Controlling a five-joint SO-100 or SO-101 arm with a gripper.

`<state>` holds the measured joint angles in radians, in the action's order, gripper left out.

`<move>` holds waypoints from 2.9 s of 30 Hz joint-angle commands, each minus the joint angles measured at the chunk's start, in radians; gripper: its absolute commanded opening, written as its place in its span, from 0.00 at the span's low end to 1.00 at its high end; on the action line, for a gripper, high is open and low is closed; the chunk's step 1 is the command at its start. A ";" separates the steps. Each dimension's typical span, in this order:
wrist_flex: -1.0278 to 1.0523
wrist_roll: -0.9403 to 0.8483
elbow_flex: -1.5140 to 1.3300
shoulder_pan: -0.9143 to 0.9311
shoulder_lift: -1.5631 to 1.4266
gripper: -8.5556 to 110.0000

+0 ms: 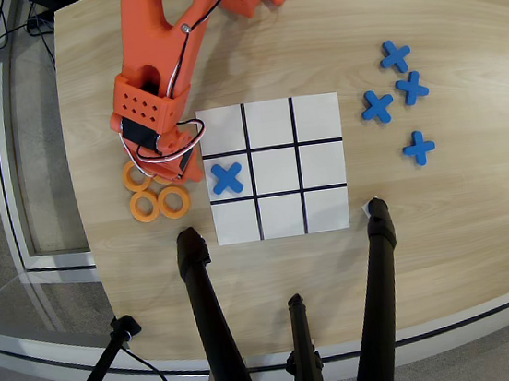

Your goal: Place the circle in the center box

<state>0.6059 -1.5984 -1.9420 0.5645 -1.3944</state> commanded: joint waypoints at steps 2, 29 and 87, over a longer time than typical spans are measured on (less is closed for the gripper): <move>0.002 0.005 0.002 -0.009 -0.002 0.28; 0.094 -0.041 -0.064 0.038 -0.034 0.28; 0.383 -0.253 -0.129 0.324 -0.144 0.07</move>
<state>0.9587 -1.8515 -2.0678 0.8728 -1.5232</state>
